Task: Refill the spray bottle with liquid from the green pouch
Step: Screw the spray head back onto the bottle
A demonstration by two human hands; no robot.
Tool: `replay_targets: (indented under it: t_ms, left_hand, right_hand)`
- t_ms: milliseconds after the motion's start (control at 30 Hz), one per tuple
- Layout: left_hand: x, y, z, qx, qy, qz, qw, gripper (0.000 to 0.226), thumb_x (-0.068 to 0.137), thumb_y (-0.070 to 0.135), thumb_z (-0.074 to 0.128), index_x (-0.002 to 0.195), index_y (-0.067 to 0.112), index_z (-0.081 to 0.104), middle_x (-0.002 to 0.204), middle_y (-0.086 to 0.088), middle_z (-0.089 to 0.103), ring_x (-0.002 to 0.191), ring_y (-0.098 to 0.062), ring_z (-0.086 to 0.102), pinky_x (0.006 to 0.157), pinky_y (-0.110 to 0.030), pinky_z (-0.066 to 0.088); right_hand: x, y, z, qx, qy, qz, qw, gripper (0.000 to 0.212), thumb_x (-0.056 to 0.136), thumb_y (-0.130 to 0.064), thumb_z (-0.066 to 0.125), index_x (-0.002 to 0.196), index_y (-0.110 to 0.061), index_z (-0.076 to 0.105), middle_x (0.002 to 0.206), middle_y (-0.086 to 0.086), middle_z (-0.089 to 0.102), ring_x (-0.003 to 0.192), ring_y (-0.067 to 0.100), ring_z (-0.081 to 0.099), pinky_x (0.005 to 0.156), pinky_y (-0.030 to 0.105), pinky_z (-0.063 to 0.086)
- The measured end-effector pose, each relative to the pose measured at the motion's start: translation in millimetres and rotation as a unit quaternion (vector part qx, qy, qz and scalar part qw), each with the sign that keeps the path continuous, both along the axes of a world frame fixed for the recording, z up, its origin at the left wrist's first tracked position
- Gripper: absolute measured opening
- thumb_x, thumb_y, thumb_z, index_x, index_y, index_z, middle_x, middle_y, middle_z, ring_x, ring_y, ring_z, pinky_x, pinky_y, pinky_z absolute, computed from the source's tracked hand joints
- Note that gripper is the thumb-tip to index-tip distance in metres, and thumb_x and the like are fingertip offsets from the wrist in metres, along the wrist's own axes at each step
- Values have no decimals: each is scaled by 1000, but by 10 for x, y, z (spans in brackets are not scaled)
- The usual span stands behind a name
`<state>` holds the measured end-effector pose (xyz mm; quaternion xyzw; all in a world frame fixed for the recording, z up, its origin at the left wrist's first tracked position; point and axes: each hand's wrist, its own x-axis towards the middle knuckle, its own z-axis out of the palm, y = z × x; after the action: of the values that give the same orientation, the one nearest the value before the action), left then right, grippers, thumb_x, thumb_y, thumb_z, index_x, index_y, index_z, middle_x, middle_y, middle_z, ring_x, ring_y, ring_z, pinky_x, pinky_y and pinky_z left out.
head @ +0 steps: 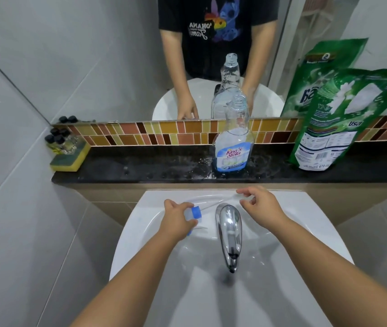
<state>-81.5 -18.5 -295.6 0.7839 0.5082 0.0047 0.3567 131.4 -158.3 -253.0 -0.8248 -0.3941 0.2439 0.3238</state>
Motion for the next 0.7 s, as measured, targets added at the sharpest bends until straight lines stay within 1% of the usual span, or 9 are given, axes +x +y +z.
replay_targets:
  t_ms: [67, 133, 200, 267, 367, 433, 567, 633, 700]
  left_hand:
    - [61, -5, 8, -21, 13, 22, 999, 40, 78, 29, 77, 110, 42, 56, 110, 5, 22, 71, -6, 54, 43, -6, 34]
    - [94, -25, 43, -19, 16, 28, 999, 37, 77, 23, 77, 102, 40, 55, 111, 3, 24, 68, -12, 56, 42, -9, 38]
    - [74, -50, 147, 4, 8, 25, 1000, 35, 77, 23, 76, 99, 39, 55, 111, 2, 28, 71, -16, 57, 55, -15, 46]
    - [29, -71, 313, 38, -5, 14, 999, 34, 77, 24, 75, 103, 38, 57, 111, 0, 34, 81, -19, 57, 70, -21, 45]
    - [-45, -100, 641, 83, -51, -14, 995, 39, 79, 23, 71, 113, 40, 61, 108, 3, 43, 96, -20, 52, 79, -24, 43]
    - [-67, -140, 907, 114, -83, -29, 990, 46, 80, 24, 72, 121, 41, 60, 107, 5, 46, 98, -16, 50, 82, -22, 43]
    - [-37, -237, 1482, 237, -148, -102, 955, 61, 81, 20, 73, 134, 41, 53, 104, 8, 47, 95, -14, 43, 79, -18, 33]
    - [-6, -252, 1751, 298, -172, -148, 927, 72, 79, 14, 74, 141, 36, 46, 107, 4, 51, 94, -17, 43, 80, -22, 33]
    - [26, -248, 1989, 334, -186, -169, 909, 82, 76, 9, 75, 146, 32, 39, 112, -1, 56, 96, -20, 46, 86, -26, 35]
  right_hand:
    - [-4, 30, -35, -33, -33, 19, 999, 35, 88, -21, 64, 121, -33, 63, 107, -6, 52, 76, 6, 54, 72, 21, 40]
    - [-28, 54, -42, -39, -32, 27, 998, 36, 89, -22, 64, 123, -33, 62, 106, -6, 52, 77, 7, 54, 71, 19, 40]
    - [-69, 65, -17, -13, -22, 25, 999, 33, 89, -21, 64, 120, -33, 63, 103, -7, 55, 75, 7, 56, 66, 14, 39]
    - [-90, 73, 75, 19, -12, 16, 1000, 28, 90, -20, 62, 114, -35, 64, 101, -8, 58, 74, 8, 57, 64, 12, 40]
    - [-111, 98, 349, 71, -12, 31, 997, 28, 89, -17, 64, 111, -34, 66, 98, -9, 57, 77, 6, 56, 66, 8, 40]
    - [-141, 130, 602, 95, -47, 78, 991, 30, 87, -16, 67, 114, -29, 67, 98, -8, 58, 81, 3, 55, 71, 7, 40]
    - [-291, 219, 1109, 90, -102, 199, 971, 38, 83, -29, 72, 121, -28, 64, 107, -9, 61, 96, 3, 54, 86, 16, 42]
    - [-351, 244, 1330, 99, -115, 220, 964, 40, 81, -33, 72, 120, -30, 64, 107, -11, 63, 95, 2, 54, 83, 14, 41]
    - [-366, 233, 1538, 113, -92, 208, 967, 38, 78, -38, 74, 115, -34, 64, 102, -15, 64, 86, 2, 57, 75, 12, 42]
